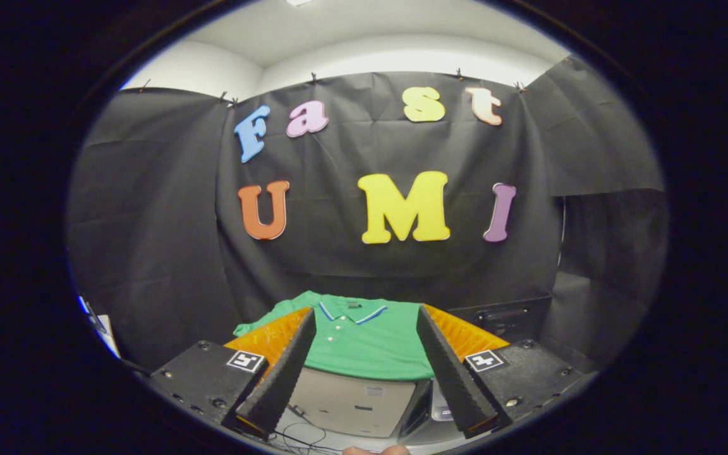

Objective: Put the clothes into the washing machine and then close the washing machine lid.

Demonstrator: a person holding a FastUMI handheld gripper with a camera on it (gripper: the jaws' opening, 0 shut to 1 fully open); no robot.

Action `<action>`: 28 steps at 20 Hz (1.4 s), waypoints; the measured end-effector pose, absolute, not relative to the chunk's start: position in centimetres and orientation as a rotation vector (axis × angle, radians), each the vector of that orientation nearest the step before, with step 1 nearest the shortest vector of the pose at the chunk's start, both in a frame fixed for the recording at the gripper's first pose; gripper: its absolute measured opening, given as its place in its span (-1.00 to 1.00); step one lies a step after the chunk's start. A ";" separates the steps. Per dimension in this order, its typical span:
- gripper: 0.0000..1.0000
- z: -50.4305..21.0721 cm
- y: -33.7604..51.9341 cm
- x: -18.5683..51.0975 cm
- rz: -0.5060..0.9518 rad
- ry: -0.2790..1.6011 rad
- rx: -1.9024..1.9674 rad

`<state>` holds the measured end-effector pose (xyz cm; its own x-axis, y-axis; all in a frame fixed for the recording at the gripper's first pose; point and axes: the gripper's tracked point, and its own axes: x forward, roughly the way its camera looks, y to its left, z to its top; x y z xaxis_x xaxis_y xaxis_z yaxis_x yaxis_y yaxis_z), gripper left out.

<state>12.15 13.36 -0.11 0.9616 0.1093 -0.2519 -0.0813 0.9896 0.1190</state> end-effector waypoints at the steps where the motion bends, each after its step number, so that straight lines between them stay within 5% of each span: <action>1: 1.00 -0.5 14.1 13.6 0.111 0.296 0.107; 14: 1.00 -11.0 20.5 30.4 0.250 0.950 0.049; 28: 0.95 -18.3 21.5 30.8 0.111 1.465 0.058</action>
